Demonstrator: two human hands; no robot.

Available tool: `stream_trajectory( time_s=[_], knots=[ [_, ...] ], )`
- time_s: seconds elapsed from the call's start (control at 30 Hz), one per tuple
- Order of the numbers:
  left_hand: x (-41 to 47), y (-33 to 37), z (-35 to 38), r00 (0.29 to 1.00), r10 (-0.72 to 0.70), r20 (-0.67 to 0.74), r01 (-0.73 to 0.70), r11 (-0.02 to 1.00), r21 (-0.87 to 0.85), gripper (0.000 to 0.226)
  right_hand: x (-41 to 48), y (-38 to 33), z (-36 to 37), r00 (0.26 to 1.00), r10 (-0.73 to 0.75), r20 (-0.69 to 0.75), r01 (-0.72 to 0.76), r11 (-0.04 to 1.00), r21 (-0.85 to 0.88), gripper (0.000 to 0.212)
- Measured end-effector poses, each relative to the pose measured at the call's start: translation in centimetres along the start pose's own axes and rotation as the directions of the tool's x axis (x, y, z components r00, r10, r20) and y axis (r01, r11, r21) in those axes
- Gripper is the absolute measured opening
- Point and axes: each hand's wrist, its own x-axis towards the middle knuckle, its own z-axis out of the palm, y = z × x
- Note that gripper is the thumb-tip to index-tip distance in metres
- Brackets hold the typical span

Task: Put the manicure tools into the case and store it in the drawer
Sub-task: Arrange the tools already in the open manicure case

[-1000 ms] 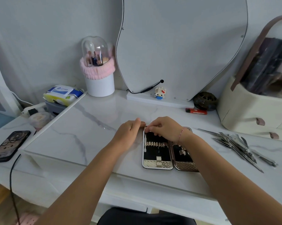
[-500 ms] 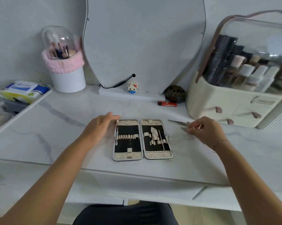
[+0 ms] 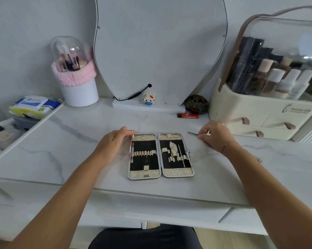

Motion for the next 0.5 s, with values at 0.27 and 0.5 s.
stream_trajectory(
  time_s=[0.27, 0.5],
  knots=[
    [-0.1, 0.0, 0.0, 1.0, -0.002, 0.004, 0.002, 1.0, -0.028, 0.043, -1.1, -5.7, -0.9, 0.995, -0.101, 0.012, 0.077, 0.834, 0.547, 0.008],
    [-0.1, 0.4, -0.1, 1.0, -0.019, 0.021, 0.02, 0.998, -0.064, 0.045, -0.6, -11.1, 0.6, 0.899, -0.205, 0.387, -0.083, 0.788, 0.61, 0.016]
  ],
)
